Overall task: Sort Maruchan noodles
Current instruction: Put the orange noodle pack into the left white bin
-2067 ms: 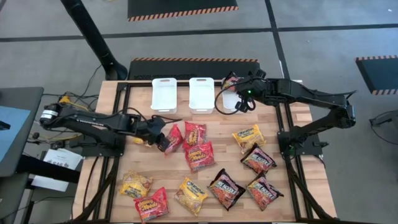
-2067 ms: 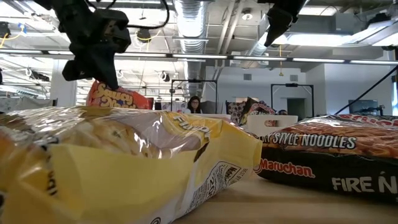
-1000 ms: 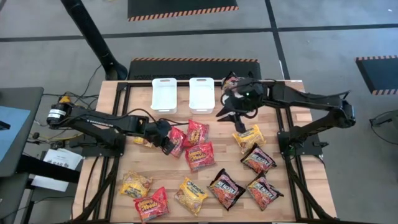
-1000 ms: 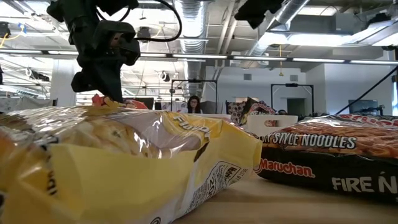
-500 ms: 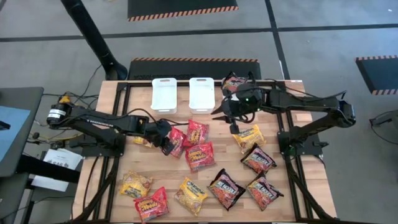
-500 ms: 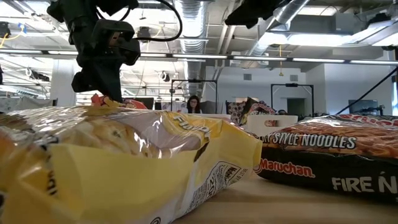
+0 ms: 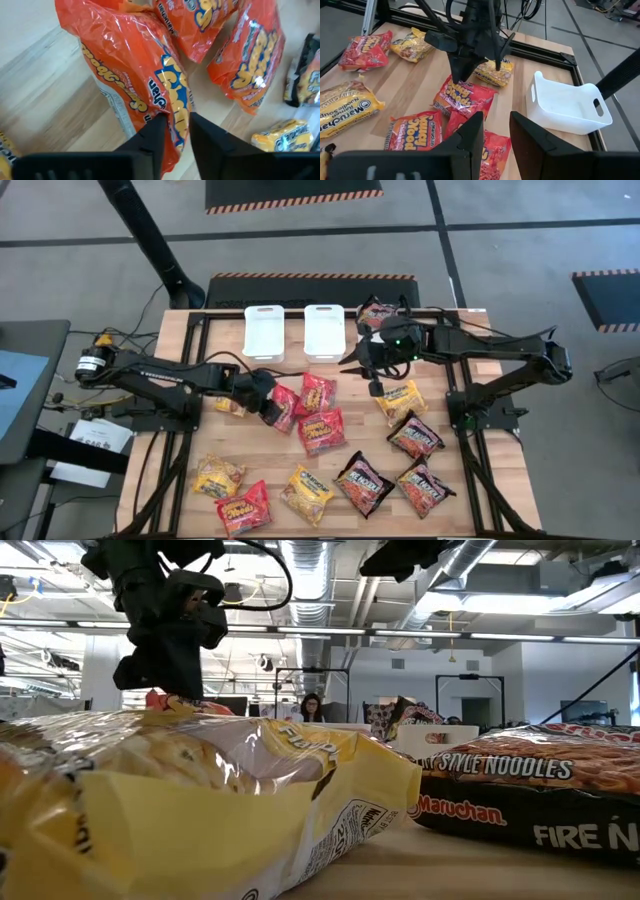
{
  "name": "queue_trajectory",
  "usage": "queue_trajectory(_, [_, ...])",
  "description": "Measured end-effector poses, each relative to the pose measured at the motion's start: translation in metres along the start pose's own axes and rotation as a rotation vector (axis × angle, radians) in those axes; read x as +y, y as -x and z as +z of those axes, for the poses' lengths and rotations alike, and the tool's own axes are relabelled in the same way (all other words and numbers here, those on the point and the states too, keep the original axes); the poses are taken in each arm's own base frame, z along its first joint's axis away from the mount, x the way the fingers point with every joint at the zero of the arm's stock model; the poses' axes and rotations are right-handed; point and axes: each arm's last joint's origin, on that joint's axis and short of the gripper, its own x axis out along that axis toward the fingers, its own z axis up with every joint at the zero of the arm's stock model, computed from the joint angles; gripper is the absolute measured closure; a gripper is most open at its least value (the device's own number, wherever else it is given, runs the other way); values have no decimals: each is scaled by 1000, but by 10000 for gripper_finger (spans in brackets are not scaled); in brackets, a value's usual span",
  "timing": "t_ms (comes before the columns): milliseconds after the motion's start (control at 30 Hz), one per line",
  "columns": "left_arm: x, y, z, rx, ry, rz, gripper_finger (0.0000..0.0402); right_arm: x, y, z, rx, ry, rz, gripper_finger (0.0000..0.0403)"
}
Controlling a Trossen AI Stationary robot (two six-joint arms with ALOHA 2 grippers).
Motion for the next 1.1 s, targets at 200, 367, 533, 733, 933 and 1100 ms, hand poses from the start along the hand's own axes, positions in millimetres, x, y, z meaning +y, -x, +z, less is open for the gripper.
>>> queue_trajectory(200, [6,-21,1,12,84,85,259,-1,0,0,7,0,-25,282])
queue_trajectory(367, [10,-48,-2,89,106,111,240,-1,0,0,4,1,-26,282])
queue_trajectory(533, [14,-71,-5,144,171,131,242,-1,0,0,4,1,-26,282])
queue_trajectory(733, [16,-87,-6,145,201,132,262,-1,0,0,5,1,-25,282])
queue_trajectory(933, [15,-89,-5,124,217,119,331,-1,0,0,9,-1,-25,282])
queue_trajectory(1100, [13,-90,-3,94,214,97,393,-1,0,-1,13,-1,-24,282])
